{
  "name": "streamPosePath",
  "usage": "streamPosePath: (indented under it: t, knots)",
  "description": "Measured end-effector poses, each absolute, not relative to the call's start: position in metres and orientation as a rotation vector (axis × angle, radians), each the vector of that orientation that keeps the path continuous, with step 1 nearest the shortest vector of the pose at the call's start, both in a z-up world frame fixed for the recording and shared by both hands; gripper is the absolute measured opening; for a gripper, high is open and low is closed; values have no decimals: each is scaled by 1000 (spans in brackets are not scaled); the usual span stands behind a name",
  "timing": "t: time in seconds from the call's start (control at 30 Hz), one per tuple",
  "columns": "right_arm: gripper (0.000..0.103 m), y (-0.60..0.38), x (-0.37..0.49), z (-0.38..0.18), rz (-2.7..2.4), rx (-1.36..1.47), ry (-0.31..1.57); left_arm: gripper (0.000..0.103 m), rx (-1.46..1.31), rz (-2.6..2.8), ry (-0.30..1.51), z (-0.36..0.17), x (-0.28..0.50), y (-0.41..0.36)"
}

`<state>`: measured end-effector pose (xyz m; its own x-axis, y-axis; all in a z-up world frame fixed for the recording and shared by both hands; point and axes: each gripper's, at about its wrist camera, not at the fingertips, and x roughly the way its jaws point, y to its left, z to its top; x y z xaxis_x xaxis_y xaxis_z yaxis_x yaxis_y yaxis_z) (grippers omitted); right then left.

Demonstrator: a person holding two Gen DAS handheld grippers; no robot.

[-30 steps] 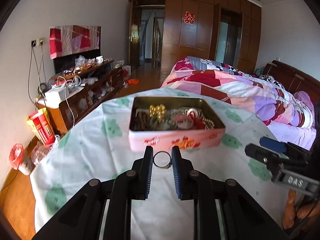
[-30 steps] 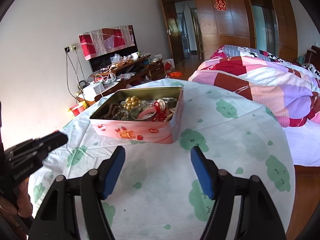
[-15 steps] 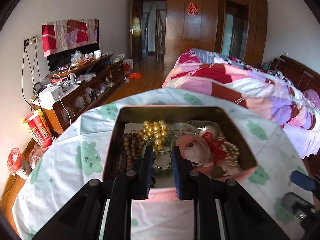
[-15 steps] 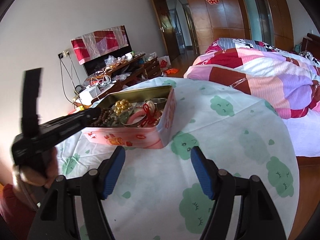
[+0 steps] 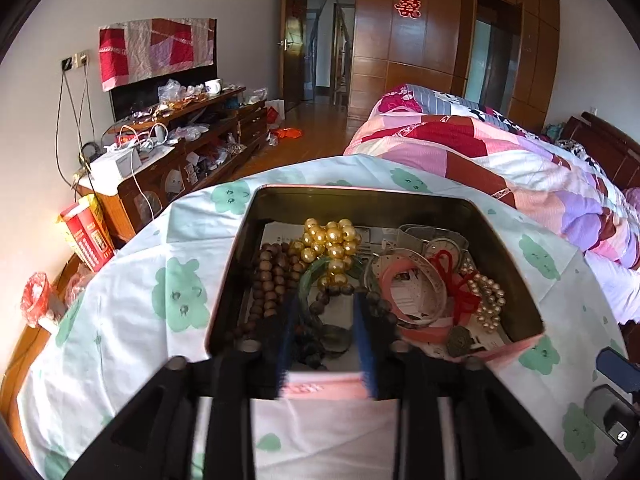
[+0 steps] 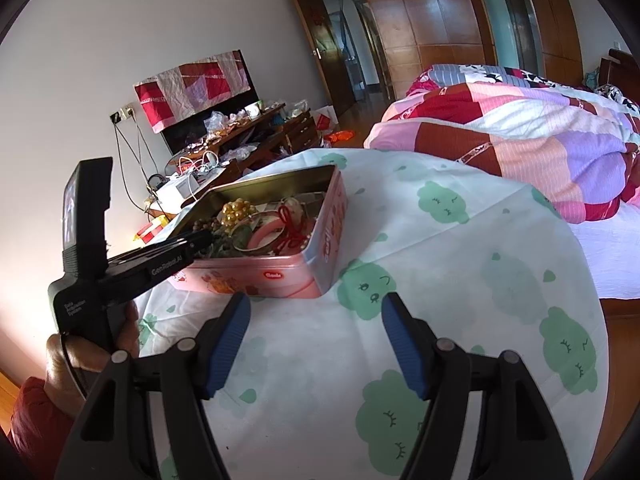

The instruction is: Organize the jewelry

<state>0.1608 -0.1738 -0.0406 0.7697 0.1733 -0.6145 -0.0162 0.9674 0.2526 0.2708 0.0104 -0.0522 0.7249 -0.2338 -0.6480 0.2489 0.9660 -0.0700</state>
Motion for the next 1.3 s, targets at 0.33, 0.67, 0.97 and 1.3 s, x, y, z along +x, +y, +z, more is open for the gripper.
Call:
streamPosePath:
  t: [0.33, 0.67, 0.97, 1.3]
  knots:
    - [71, -170, 159, -26, 66, 226, 628, 58, 3, -176, 662, -36, 235, 11]
    - [80, -163, 149, 6, 48, 230, 542, 65, 17, -80, 622, -16, 194, 16]
    - [83, -150, 129, 29, 57, 197, 453, 68, 42, -21, 542, 6, 168, 17]
    - [88, -148, 117, 45, 41, 180, 375, 69, 59, 15, 461, 27, 145, 14]
